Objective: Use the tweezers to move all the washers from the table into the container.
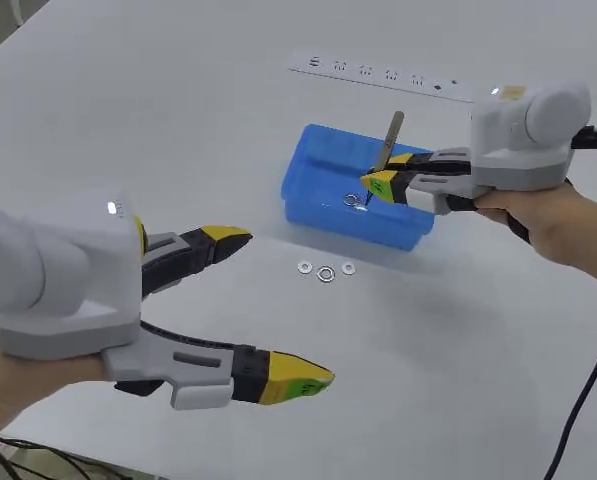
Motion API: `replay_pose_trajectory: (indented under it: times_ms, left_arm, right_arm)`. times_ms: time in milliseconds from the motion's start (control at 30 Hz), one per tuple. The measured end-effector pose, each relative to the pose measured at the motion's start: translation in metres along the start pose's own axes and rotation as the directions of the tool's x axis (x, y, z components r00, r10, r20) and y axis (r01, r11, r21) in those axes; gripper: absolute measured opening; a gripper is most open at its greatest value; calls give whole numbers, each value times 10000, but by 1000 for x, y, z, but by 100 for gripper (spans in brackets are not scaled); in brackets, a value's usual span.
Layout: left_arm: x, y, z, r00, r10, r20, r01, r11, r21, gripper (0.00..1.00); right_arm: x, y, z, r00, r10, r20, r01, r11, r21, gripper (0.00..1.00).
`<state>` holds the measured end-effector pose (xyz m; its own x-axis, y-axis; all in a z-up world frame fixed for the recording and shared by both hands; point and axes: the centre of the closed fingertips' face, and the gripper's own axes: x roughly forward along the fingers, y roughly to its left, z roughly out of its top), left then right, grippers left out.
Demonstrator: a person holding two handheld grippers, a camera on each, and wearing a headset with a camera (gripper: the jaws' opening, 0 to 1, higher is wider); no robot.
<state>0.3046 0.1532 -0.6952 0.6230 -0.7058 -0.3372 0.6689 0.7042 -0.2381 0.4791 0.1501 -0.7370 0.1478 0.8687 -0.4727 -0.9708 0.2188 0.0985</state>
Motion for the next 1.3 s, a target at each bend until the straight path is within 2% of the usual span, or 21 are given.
replay_pose_trajectory:
  times_ms: [333,533,700,967,1100,1300]
  left_arm:
    - [5,-1,3,9999,-82,82,82,10000,-6,99]
    - [8,8,14,9993,88,370,-83,9999,-114,98]
    - [17,22,31,9980,201,601,-208,9997,110,96]
    - [42,45,64,9968,70,791,-138,9963,850,89]
    - [56,51,79,9955,-105,943,-2,9937,1121,84]
    - [70,59,93,9953,-334,906,197,9888,1480,71]
  right_arm:
    - [-9,5,5,10000,-17,47,19,9995,-330,8]
    - [-13,11,9,10000,0,15,1,9975,-703,8]
    - [-15,16,9,9998,98,-163,-116,9936,-1120,8]
    - [-14,28,11,9986,328,-424,-403,9805,-1926,8]
    - [-14,32,13,9984,377,-423,-459,9757,-2141,8]
    - [-14,34,14,9980,434,-450,-528,9704,-2358,8]
